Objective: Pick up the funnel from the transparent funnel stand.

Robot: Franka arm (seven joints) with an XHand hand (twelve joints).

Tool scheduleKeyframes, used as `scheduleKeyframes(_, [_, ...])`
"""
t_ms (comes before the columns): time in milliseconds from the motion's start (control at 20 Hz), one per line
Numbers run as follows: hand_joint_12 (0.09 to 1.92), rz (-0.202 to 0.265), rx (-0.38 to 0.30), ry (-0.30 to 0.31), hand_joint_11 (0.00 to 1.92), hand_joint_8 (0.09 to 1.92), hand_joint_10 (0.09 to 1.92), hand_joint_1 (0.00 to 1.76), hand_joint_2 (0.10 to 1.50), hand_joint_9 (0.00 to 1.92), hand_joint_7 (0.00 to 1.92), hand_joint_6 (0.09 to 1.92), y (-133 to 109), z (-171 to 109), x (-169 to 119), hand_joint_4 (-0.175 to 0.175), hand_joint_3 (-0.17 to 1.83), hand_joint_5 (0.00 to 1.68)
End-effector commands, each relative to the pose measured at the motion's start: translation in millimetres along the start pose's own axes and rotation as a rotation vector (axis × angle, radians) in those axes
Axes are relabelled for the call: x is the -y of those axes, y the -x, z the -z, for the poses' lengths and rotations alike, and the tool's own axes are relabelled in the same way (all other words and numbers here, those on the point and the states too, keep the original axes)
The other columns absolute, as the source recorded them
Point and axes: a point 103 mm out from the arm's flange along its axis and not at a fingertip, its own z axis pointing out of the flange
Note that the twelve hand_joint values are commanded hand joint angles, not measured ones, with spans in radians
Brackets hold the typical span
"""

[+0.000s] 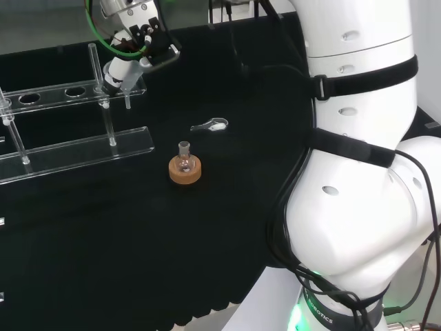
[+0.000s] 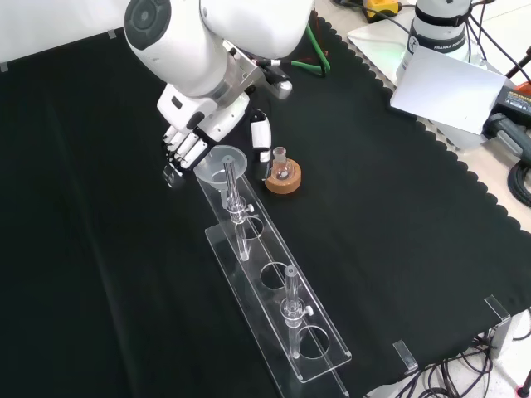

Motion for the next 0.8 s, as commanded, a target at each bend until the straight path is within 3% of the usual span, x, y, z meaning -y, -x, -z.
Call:
scheduleKeyframes(50, [1.57,-0.01,0.015,-0.009,0.05,0.11,0.93,0.5,0.78,0.07,0.08,0.09,0.9,-0.4,-1.8,-0.053,0.07,0.03])
scheduleKeyframes(250, [1.57,-0.02,0.03,-0.013,0.06,0.34,0.91,0.51,0.78,0.11,0.01,0.09,-2.2,2.4,-3.3,-0.054,0.07,0.05])
scheduleKeyframes(800, [1.58,-0.033,0.031,-0.008,0.06,0.55,0.85,0.51,0.79,0.24,0.0,0.09,2.1,5.1,-1.4,-0.056,0.07,0.08])
